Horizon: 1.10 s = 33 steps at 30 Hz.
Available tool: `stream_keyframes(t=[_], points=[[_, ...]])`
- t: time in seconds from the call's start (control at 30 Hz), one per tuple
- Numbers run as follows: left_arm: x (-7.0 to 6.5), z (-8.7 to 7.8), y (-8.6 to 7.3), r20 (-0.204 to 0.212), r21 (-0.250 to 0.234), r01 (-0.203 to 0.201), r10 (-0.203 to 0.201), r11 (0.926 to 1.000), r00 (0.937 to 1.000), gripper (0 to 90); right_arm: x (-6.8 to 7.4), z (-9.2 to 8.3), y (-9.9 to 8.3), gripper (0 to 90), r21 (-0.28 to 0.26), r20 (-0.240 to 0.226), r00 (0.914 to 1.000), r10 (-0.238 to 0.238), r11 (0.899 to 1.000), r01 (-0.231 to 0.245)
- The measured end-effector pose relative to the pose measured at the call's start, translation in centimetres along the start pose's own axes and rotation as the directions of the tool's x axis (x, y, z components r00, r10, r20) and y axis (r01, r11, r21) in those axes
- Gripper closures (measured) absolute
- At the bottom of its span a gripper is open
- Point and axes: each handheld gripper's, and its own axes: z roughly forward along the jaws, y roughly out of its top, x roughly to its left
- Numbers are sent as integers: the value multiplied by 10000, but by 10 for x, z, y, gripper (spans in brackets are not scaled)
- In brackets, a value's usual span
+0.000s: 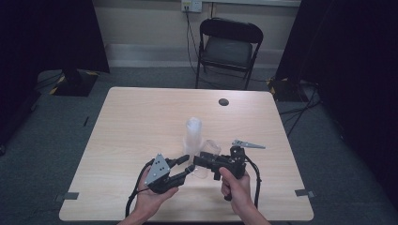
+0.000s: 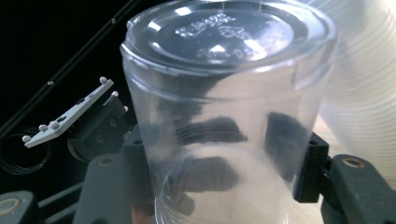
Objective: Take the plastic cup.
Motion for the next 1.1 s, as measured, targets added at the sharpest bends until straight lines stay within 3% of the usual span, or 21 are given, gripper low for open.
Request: stream_keyframes(t=[0.27, 0.43, 0.7, 0.83, 0.9, 1.1], points=[[-2, 2, -1, -609, -445, -656, 629, 9969, 9962, 644, 1, 5, -2, 403, -143, -176, 9990, 413, 9990, -415], [-4, 5, -1, -845, -767, -856, 790, 9934, 9933, 665, 4, 8, -2, 404, -167, -303, 9979, 578, 9982, -583], [-5, 6, 1, -630, -818, -830, 780, 9932, 9950, 686, 5, 12, -3, 405, -33, -306, 9980, 554, 9985, -555], [-2, 5, 1, -579, -818, -1400, 1356, 9868, 9891, 757, 5, 12, -2, 370, -4, -289, 9990, 354, 9994, -355], [-2, 5, 1, -570, -802, -1367, 1324, 9874, 9896, 787, 8, 12, -2, 323, 117, -68, 9999, -118, 9999, 119], [0, 4, 1, -400, -751, -1205, 1177, 9899, 9922, 834, 4, 12, -2, 255, -15, 115, 9998, -156, 9999, 156]])
